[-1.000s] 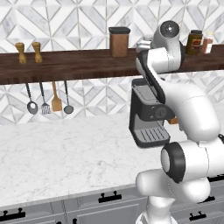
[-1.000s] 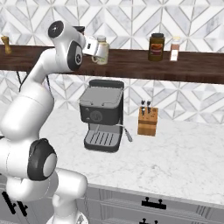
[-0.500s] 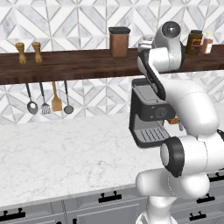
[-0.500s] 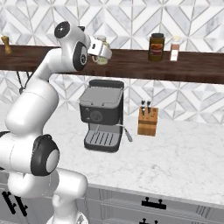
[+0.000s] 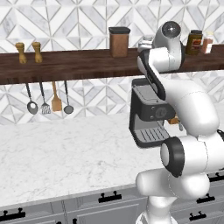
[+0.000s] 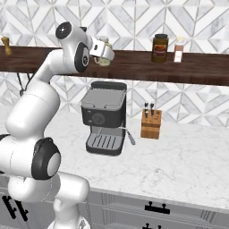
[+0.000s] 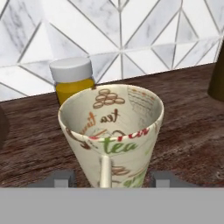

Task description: Gather all objects into one cabinet and sort the glasses and bowls to opposite sides.

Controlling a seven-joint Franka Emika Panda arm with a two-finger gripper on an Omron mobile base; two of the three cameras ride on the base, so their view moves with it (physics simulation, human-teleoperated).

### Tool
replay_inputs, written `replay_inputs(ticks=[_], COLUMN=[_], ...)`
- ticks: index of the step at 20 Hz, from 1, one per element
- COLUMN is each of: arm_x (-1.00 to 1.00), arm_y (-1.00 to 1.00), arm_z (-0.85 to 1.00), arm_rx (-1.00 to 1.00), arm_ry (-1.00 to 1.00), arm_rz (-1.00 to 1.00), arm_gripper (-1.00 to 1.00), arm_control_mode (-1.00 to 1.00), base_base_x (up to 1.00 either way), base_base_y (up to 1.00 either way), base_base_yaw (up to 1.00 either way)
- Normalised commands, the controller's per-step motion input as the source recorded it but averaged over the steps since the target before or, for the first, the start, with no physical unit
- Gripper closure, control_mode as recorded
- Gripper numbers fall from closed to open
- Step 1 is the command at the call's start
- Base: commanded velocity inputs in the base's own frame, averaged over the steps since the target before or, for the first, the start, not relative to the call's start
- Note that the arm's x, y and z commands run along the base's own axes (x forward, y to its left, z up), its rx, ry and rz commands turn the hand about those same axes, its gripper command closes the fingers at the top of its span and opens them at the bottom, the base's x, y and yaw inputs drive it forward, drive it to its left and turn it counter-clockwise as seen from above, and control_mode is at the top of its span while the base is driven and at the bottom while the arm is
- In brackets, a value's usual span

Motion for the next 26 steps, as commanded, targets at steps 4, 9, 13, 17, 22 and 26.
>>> replay_inputs(ticks=[4, 9, 13, 17, 22, 26], arm_x=[0.00, 0.00, -0.02, -0.50, -0.71, -0.58], arm_y=[0.00, 0.00, -0.04, -0.05, -0.01, 0.00], arm_z=[0.00, 0.00, 0.00, 0.04, 0.08, 0.12], arm_rx=[0.00, 0.00, 0.00, 0.00, 0.00, 0.00], arm_ry=[0.00, 0.03, 0.03, 0.00, -0.01, -0.01], arm_rz=[0.00, 0.00, 0.00, 0.00, 0.00, 0.00], arm_gripper=[1.00, 1.00, 1.00, 1.00, 1.00, 1.00], arm_control_mode=[-1.00, -1.00, -1.00, -1.00, -1.00, -1.00], base_base_x=[0.00, 0.00, 0.00, 0.00, 0.00, 0.00], base_base_y=[0.00, 0.00, 0.00, 0.00, 0.00, 0.00], base_base_yaw=[0.00, 0.00, 0.00, 0.00, 0.00, 0.00])
